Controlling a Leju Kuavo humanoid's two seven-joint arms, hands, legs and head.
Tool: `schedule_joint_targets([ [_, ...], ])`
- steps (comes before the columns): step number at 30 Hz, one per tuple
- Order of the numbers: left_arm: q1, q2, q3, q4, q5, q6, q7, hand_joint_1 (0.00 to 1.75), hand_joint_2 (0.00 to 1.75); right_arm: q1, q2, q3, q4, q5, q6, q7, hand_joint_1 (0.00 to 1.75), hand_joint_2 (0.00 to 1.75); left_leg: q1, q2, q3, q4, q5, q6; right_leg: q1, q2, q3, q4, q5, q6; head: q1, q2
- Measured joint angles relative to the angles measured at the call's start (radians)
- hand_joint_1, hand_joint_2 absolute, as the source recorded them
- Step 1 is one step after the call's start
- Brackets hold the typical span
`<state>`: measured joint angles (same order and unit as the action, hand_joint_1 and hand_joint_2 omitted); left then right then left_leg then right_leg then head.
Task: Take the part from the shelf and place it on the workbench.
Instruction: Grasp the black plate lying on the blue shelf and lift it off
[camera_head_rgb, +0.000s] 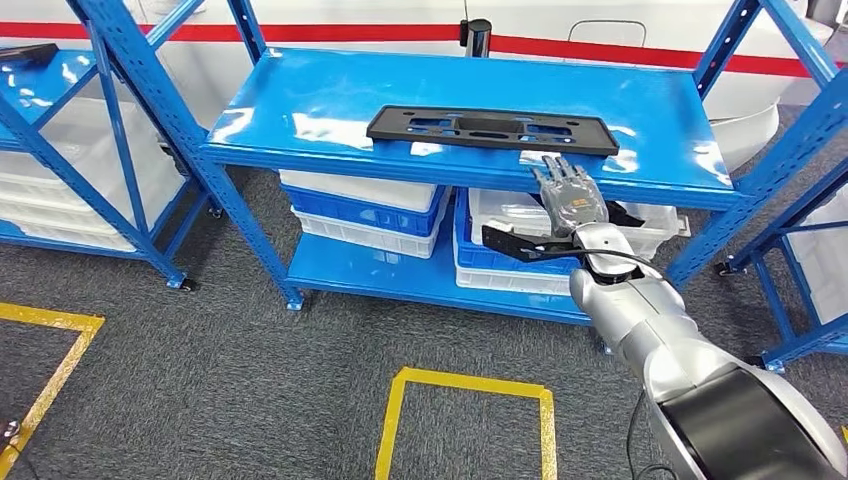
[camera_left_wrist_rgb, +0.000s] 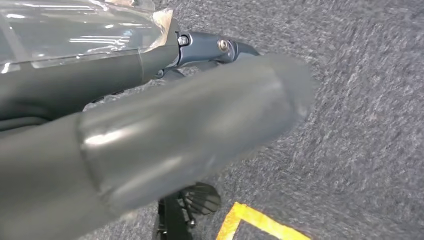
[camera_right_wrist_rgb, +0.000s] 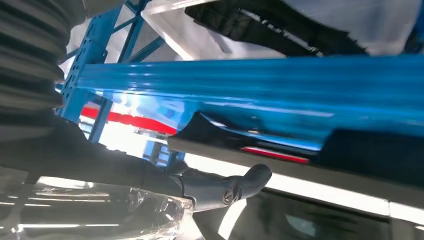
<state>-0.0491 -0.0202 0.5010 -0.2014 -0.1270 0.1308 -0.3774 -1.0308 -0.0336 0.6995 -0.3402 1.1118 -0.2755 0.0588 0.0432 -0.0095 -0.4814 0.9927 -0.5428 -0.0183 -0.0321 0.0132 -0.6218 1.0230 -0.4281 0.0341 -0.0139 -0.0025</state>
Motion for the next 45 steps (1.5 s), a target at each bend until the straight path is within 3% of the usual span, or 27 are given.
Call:
schedule_joint_targets([
  [2, -0.003, 0.0, 0.0, 0.0, 0.0, 0.001, 0.0, 0.0, 0.0, -0.009, 0.004, -0.003, -0.003, 0.006, 0.0, -0.003, 0.0, 1.75, 0.0, 0.007, -0.051, 0.094, -0.029, -0.001, 0.004, 0.003, 0.011, 0.0, -0.009, -0.016, -0.003, 0.0],
  [4, -0.003, 0.0, 0.003, 0.0, -0.001, 0.001, 0.0, 0.0, 0.0, -0.009, 0.006, -0.004, -0.003, 0.013, 0.0, -0.005, 0.0, 1.75, -0.006, 0.008, -0.157, 0.241, -0.057, 0.004, 0.012, 0.004, 0.022, 0.0, -0.019, -0.031, -0.005, 0.0],
  [5, -0.001, 0.0, 0.004, 0.0, -0.002, 0.001, 0.0, 0.0, 0.0, -0.006, 0.007, -0.005, -0.003, 0.017, 0.0, -0.006, 0.0, 1.75, -0.01, 0.008, -0.206, 0.291, -0.054, 0.009, 0.017, 0.004, 0.028, 0.0, -0.025, -0.039, -0.005, 0.0],
  [6, 0.0, 0.0, 0.006, 0.0, -0.004, 0.001, 0.0, 0.0, 0.0, -0.002, 0.008, -0.005, -0.003, 0.019, 0.0, -0.006, 0.0, 1.75, -0.016, 0.008, -0.239, 0.306, -0.033, 0.017, 0.022, 0.004, 0.035, -0.001, -0.031, -0.045, -0.005, 0.0],
  [7, 0.002, 0.0, 0.008, 0.0, -0.005, 0.001, 0.0, 0.0, 0.0, 0.0, 0.009, -0.006, -0.003, 0.021, 0.0, -0.006, 0.0, 1.75, -0.023, 0.007, -0.252, 0.281, 0.007, 0.029, 0.028, 0.004, 0.043, -0.001, -0.036, -0.05, -0.005, 0.0],
  [8, 0.002, 0.0, 0.008, 0.0, -0.007, 0.001, 0.0, 0.0, 0.0, 0.001, 0.01, -0.007, -0.003, 0.022, 0.0, -0.007, 0.0, 1.75, -0.034, 0.007, -0.246, 0.222, 0.06, 0.046, 0.033, 0.005, 0.05, -0.002, -0.042, -0.053, -0.005, 0.0],
  [10, 0.002, 0.004, 0.009, 0.001, -0.009, 0.001, 0.0, 0.0, 0.0, 0.002, 0.012, -0.009, -0.003, 0.025, 0.0, -0.008, 0.0, 1.75, -0.058, 0.007, -0.211, 0.093, 0.143, 0.084, 0.039, 0.007, 0.062, -0.003, -0.052, -0.054, -0.004, 0.0],
  [12, 0.0, 0.01, 0.012, 0.001, -0.01, 0.002, 0.0, 0.0, 0.0, 0.004, 0.014, -0.011, -0.003, 0.03, 0.0, -0.009, 0.0, 1.75, -0.073, 0.012, -0.189, 0.035, 0.16, 0.106, 0.041, 0.009, 0.067, -0.005, -0.06, -0.049, -0.004, 0.0],
  [13, 0.0, 0.011, 0.013, 0.001, -0.01, 0.003, 0.0, 0.0, 0.0, 0.002, 0.015, -0.013, -0.003, 0.033, 0.0, -0.01, 0.0, 1.75, -0.074, 0.015, -0.185, 0.03, 0.155, 0.107, 0.044, 0.009, 0.069, -0.008, -0.064, -0.044, -0.005, 0.0],
  [16, -0.001, 0.007, 0.014, 0.0, -0.01, 0.003, 0.001, 0.0, 0.0, -0.009, 0.019, -0.02, -0.007, 0.038, 0.0, -0.012, 0.0, 1.75, -0.063, 0.017, -0.156, -0.008, 0.16, 0.1, 0.048, 0.002, 0.058, 0.017, -0.081, -0.037, -0.005, 0.0],
  [19, -0.003, 0.001, 0.015, 0.0, -0.011, 0.004, 0.001, 0.0, 0.0, -0.016, 0.02, -0.023, -0.008, 0.041, 0.004, -0.016, 0.0, 1.75, -0.054, 0.017, -0.138, -0.022, 0.157, 0.093, 0.039, -0.002, -0.03, 0.176, -0.135, -0.031, -0.004, 0.0],
  [21, -0.002, -0.004, 0.015, 0.0, -0.012, 0.006, 0.003, 0.0, 0.0, -0.012, 0.021, -0.025, -0.007, 0.046, 0.005, -0.019, 0.0, 1.75, -0.048, 0.013, -0.129, -0.021, 0.149, 0.084, 0.027, -0.002, -0.081, 0.244, -0.138, -0.014, -0.004, 0.0],
  [22, -0.001, -0.006, 0.016, 0.001, -0.013, 0.008, 0.004, 0.0, 0.0, -0.011, 0.022, -0.025, -0.007, 0.05, 0.005, -0.021, 0.0, 1.75, -0.043, 0.011, -0.124, -0.019, 0.144, 0.078, 0.02, -0.003, -0.08, 0.225, -0.118, 0.0, -0.004, 0.0],
  [24, -0.001, -0.009, 0.018, 0.001, -0.014, 0.009, 0.005, 0.0, 0.0, -0.016, 0.025, -0.025, -0.008, 0.057, 0.005, -0.025, 0.0, 1.75, -0.035, 0.008, -0.114, -0.011, 0.13, 0.061, 0.005, -0.01, -0.038, 0.105, -0.051, 0.031, -0.002, 0.0],
  [25, -0.001, -0.008, 0.02, 0.001, -0.015, 0.01, 0.005, 0.0, 0.0, -0.02, 0.028, -0.025, -0.008, 0.06, 0.004, -0.027, 0.0, 1.75, -0.033, 0.007, -0.112, -0.003, 0.121, 0.052, 0.001, -0.012, -0.012, 0.047, -0.026, 0.037, -0.002, 0.0],
  [27, -0.002, -0.007, 0.023, 0.001, -0.015, 0.011, 0.005, 0.0, 0.0, -0.026, 0.037, -0.026, -0.011, 0.064, 0.005, -0.033, 0.0, 1.75, -0.033, 0.007, -0.112, 0.008, 0.108, 0.037, 0.0, -0.012, 0.013, -0.007, -0.008, 0.024, -0.002, 0.0],
  [29, -0.002, -0.009, 0.024, 0.001, -0.015, 0.011, 0.005, 0.0, 0.0, -0.031, 0.046, -0.026, -0.016, 0.066, 0.005, -0.037, 0.0, 1.75, -0.029, 0.007, -0.11, 0.008, 0.103, 0.028, 0.004, -0.007, 0.017, -0.007, -0.01, -0.001, -0.004, 0.0],
  [31, -0.002, -0.01, 0.024, 0.001, -0.016, 0.011, 0.004, 0.0, 0.0, -0.039, 0.055, -0.026, -0.023, 0.07, 0.005, -0.039, 0.0, 1.75, -0.024, 0.007, -0.117, 0.029, 0.089, 0.02, 0.003, -0.005, 0.021, -0.008, -0.011, -0.015, -0.005, 0.0],
  [32, -0.002, -0.011, 0.024, 0.001, -0.017, 0.011, 0.004, 0.0, 0.0, -0.044, 0.06, -0.026, -0.026, 0.072, 0.005, -0.039, 0.0, 1.75, -0.022, 0.008, -0.133, 0.065, 0.07, 0.015, 0.001, -0.003, 0.024, -0.009, -0.013, -0.021, -0.006, 0.0],
  [34, -0.002, -0.012, 0.025, 0.001, -0.018, 0.011, 0.003, 0.0, 0.0, -0.052, 0.069, -0.026, -0.03, 0.074, 0.006, -0.041, 0.0, 1.75, -0.021, 0.008, -0.198, 0.19, 0.015, 0.008, 0.004, -0.003, 0.031, -0.009, -0.018, -0.03, -0.008, 0.0],
  [36, -0.001, -0.013, 0.026, 0.001, -0.018, 0.013, 0.003, 0.0, 0.0, -0.054, 0.075, -0.025, -0.03, 0.074, 0.008, -0.042, 0.0, 1.75, -0.021, 0.007, -0.259, 0.287, -0.005, 0.007, 0.008, -0.003, 0.038, -0.009, -0.024, -0.037, -0.007, 0.0],
  [37, -0.001, -0.014, 0.027, 0.001, -0.018, 0.014, 0.004, 0.0, 0.0, -0.054, 0.077, -0.025, -0.03, 0.075, 0.008, -0.042, 0.0, 1.75, -0.022, 0.007, -0.266, 0.285, 0.012, 0.01, 0.01, -0.003, 0.042, -0.009, -0.026, -0.039, -0.007, 0.0],
  [38, -0.001, -0.014, 0.028, 0.001, -0.017, 0.015, 0.004, 0.0, 0.0, -0.055, 0.078, -0.025, -0.03, 0.075, 0.009, -0.042, 0.0, 1.75, -0.022, 0.007, -0.255, 0.247, 0.043, 0.014, 0.012, -0.002, 0.046, -0.009, -0.029, -0.041, -0.007, 0.0],
  [40, -0.001, -0.014, 0.031, 0.002, -0.017, 0.017, 0.005, 0.0, 0.0, -0.059, 0.081, -0.025, -0.031, 0.075, 0.009, -0.042, 0.0, 1.75, -0.025, 0.007, -0.197, 0.114, 0.113, 0.027, 0.015, 0.0, 0.054, -0.009, -0.035, -0.039, -0.007, 0.0],
  [41, -0.002, -0.014, 0.032, 0.001, -0.017, 0.018, 0.005, 0.0, 0.0, -0.062, 0.082, -0.025, -0.031, 0.075, 0.009, -0.042, 0.0, 1.75, -0.027, 0.007, -0.173, 0.063, 0.131, 0.031, 0.017, 0.001, 0.056, -0.009, -0.038, -0.036, -0.007, 0.0],
  [42, -0.003, -0.013, 0.033, 0.001, -0.017, 0.018, 0.005, 0.0, 0.0, -0.064, 0.083, -0.025, -0.031, 0.075, 0.009, -0.042, 0.0, 1.75, -0.031, 0.007, -0.158, 0.032, 0.138, 0.035, 0.019, 0.002, 0.057, -0.01, -0.041, -0.032, -0.006, 0.0],
  [45, -0.003, -0.014, 0.033, 0.001, -0.017, 0.019, 0.005, 0.0, 0.0, -0.066, 0.082, -0.026, -0.032, 0.075, 0.009, -0.042, 0.0, 1.75, -0.037, 0.007, -0.148, 0.014, 0.136, 0.046, 0.019, 0.002, 0.058, -0.014, -0.046, -0.016, -0.006, 0.0],
])
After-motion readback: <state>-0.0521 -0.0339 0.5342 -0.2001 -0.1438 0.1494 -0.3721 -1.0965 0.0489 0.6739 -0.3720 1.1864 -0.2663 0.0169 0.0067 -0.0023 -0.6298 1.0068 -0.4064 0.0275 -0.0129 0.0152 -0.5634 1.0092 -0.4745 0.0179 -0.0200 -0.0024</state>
